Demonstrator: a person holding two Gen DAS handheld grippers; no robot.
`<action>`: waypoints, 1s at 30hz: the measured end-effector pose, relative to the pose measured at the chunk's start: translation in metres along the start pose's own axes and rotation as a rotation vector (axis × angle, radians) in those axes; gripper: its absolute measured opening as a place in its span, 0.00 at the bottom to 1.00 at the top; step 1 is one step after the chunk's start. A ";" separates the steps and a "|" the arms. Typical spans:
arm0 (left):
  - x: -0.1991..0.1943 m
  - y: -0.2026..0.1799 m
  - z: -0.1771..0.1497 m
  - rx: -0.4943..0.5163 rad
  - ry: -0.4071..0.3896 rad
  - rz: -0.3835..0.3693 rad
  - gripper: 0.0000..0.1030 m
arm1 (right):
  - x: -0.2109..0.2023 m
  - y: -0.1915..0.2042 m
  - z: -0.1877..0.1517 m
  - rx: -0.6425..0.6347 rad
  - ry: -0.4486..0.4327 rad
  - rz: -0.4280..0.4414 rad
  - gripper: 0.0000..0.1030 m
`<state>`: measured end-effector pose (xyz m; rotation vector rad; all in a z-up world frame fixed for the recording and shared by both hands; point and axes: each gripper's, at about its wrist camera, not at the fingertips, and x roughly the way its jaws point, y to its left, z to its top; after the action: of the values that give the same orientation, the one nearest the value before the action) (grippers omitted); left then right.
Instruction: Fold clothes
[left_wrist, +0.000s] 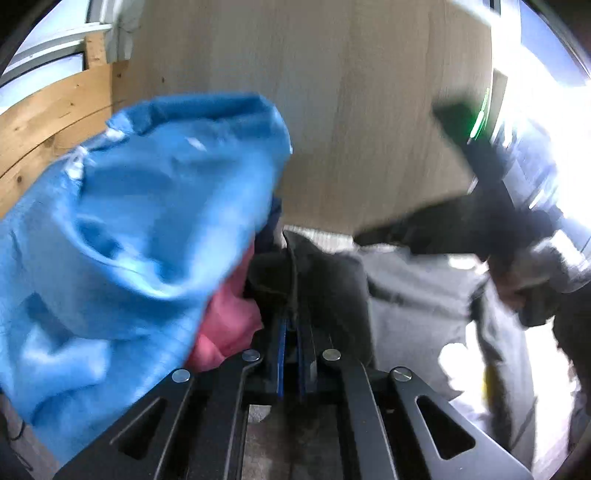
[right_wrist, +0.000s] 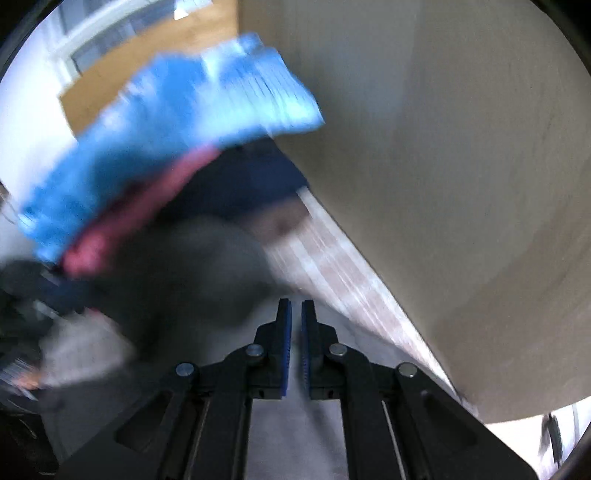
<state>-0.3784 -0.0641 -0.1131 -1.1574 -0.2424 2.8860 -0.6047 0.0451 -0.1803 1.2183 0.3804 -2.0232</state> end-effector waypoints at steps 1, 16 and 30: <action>-0.009 0.004 0.001 -0.015 -0.017 -0.012 0.04 | 0.009 -0.003 -0.004 0.003 0.033 -0.009 0.06; -0.044 0.021 -0.042 0.018 0.006 -0.029 0.04 | -0.037 -0.001 0.028 0.111 -0.077 0.120 0.48; -0.040 0.020 -0.040 0.050 0.048 0.007 0.04 | -0.059 0.043 0.078 -0.007 0.006 0.349 0.05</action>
<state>-0.3216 -0.0816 -0.1170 -1.2193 -0.1648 2.8485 -0.6075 -0.0040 -0.0852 1.1937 0.1629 -1.7173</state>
